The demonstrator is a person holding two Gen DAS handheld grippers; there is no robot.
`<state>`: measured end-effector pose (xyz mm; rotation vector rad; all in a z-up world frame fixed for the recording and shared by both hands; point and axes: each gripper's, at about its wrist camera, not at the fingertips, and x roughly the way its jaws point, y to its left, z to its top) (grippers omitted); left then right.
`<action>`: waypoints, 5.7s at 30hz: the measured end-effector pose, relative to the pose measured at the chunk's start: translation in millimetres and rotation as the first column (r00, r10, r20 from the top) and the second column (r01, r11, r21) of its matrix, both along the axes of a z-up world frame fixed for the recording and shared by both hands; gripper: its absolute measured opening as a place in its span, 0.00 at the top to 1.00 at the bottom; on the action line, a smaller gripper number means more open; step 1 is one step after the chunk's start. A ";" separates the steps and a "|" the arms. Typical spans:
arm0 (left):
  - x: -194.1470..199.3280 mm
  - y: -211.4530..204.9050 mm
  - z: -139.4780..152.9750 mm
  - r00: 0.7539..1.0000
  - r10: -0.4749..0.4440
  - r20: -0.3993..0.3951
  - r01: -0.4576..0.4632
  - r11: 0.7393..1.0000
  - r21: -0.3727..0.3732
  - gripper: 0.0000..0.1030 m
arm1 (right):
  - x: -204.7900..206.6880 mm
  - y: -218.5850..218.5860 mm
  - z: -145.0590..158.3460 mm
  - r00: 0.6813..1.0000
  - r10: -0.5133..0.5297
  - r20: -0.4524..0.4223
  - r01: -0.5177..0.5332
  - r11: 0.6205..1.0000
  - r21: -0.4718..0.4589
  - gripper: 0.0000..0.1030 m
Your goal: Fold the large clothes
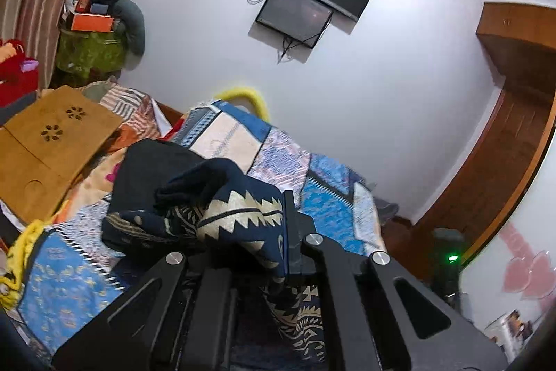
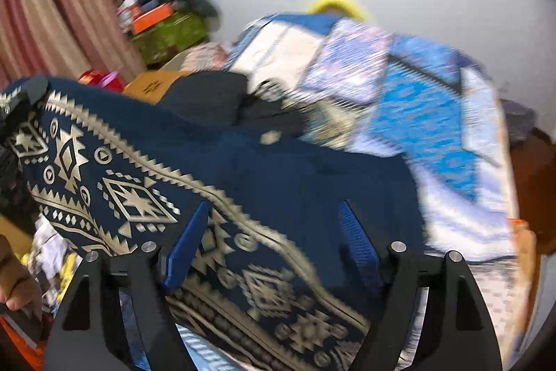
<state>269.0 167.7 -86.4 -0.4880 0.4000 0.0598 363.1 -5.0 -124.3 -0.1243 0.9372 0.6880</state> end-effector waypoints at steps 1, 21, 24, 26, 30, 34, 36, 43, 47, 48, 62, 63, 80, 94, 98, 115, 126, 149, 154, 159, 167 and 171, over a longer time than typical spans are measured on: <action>1.0 0.6 -6.0 1.000 -0.004 -0.015 0.004 1.000 0.013 0.98 | -0.2 10.3 -10.8 0.999 0.029 -0.031 -0.029 1.000 -0.001 0.27; 79.2 -210.0 -79.2 0.815 -0.465 -0.345 0.555 0.797 0.237 0.98 | -9.2 -129.8 -39.5 0.972 -0.220 -0.080 0.213 0.973 -0.089 0.27; 85.0 -234.7 -121.1 0.736 -0.507 -0.448 0.630 0.755 0.181 0.98 | -8.8 -171.1 -43.9 0.952 -0.296 -0.075 0.283 0.947 -0.154 0.27; 90.0 -237.7 -152.4 0.678 -0.532 -0.508 0.657 0.748 0.095 0.98 | -11.8 -190.5 -48.9 0.937 -0.335 -0.103 0.317 0.935 -0.158 0.27; 87.3 -234.1 -167.6 0.658 -0.533 -0.532 0.667 0.740 0.084 0.98 | -17.0 -204.0 -45.8 0.925 -0.359 -0.123 0.344 0.930 -0.132 0.27; 69.0 -231.3 -141.6 0.667 -0.543 -0.510 0.677 0.728 0.110 0.74 | -23.3 -190.7 -25.8 0.940 -0.328 -0.093 0.322 0.944 -0.077 0.27; 59.2 -229.1 -126.3 0.677 -0.546 -0.494 0.679 0.721 0.134 0.56 | -23.4 -184.5 -16.5 0.949 -0.305 -0.078 0.301 0.952 -0.050 0.27; 16.0 -192.2 -87.3 0.823 -0.396 -0.407 0.545 0.753 0.370 0.28 | -18.8 -145.4 -8.1 0.976 -0.178 -0.127 0.190 0.978 0.087 0.27; 21.7 -146.4 -96.5 0.861 -0.273 -0.430 0.449 0.805 0.387 0.25 | -13.1 -121.5 -23.1 0.975 -0.168 -0.147 0.178 0.982 0.057 0.27; 25.0 -140.0 -101.4 0.858 -0.257 -0.444 0.437 0.820 0.371 0.25 | -9.9 -116.1 -28.8 0.974 -0.166 -0.152 0.175 0.983 0.049 0.27; 28.6 -129.0 -177.8 0.790 -0.293 -0.538 0.476 0.847 0.237 0.21 | 0.2 -174.7 -89.9 0.925 -0.285 -0.252 0.269 0.958 -0.097 0.23; 25.7 -130.7 -179.8 0.783 -0.295 -0.547 0.484 0.843 0.237 0.21 | -2.1 -175.9 -88.0 0.926 -0.286 -0.248 0.270 0.958 -0.098 0.23; 0.0 -84.9 -113.7 0.883 -0.159 -0.442 0.324 0.887 0.329 0.21 | -38.9 -145.4 -17.8 0.978 -0.191 -0.081 0.188 0.981 -0.047 0.21; 93.8 -57.4 -159.6 0.774 -0.379 -0.507 0.366 0.922 -0.129 0.21 | 38.2 -113.0 -77.9 0.952 -0.170 -0.253 0.163 0.986 -0.045 0.21; 114.2 -49.9 -176.5 0.742 -0.460 -0.488 0.362 0.887 -0.287 0.17 | 55.9 -137.3 -96.1 0.922 -0.174 -0.345 0.183 0.983 -0.005 0.04; 143.6 -64.6 -188.1 0.715 -0.530 -0.456 0.368 0.840 -0.399 0.32 | 82.1 -131.1 -117.8 0.848 -0.066 -0.526 0.201 0.958 0.204 0.49; 111.7 -63.1 -124.7 0.730 -0.525 -0.437 0.419 0.850 -0.321 0.50 | 45.4 -126.6 -53.9 0.885 -0.070 -0.460 0.175 0.966 0.190 0.73; 121.8 112.9 36.0 0.917 -0.324 -0.231 0.321 0.946 -0.054 0.50 | 86.0 30.6 36.9 0.980 0.104 -0.172 -0.040 0.939 0.341 0.73; 151.7 166.7 -8.9 0.923 -0.262 -0.282 0.243 0.965 -0.102 0.50 | 110.0 78.7 10.7 0.972 0.122 -0.203 -0.049 0.942 0.331 0.73; 194.7 203.7 -93.6 0.880 -0.203 -0.428 0.144 0.975 -0.167 0.50 | 135.3 129.2 -60.4 0.967 0.103 -0.233 -0.048 0.972 0.231 0.73; 177.5 204.1 -120.3 0.890 -0.130 -0.438 0.115 0.991 -0.062 0.29 | 147.0 138.6 -121.7 0.963 0.101 -0.250 -0.061 0.985 0.163 0.59; 157.3 188.0 -110.3 0.897 -0.051 -0.440 0.095 0.993 0.077 0.20 | 120.0 133.7 -96.4 0.983 0.077 -0.168 -0.068 0.996 0.058 0.45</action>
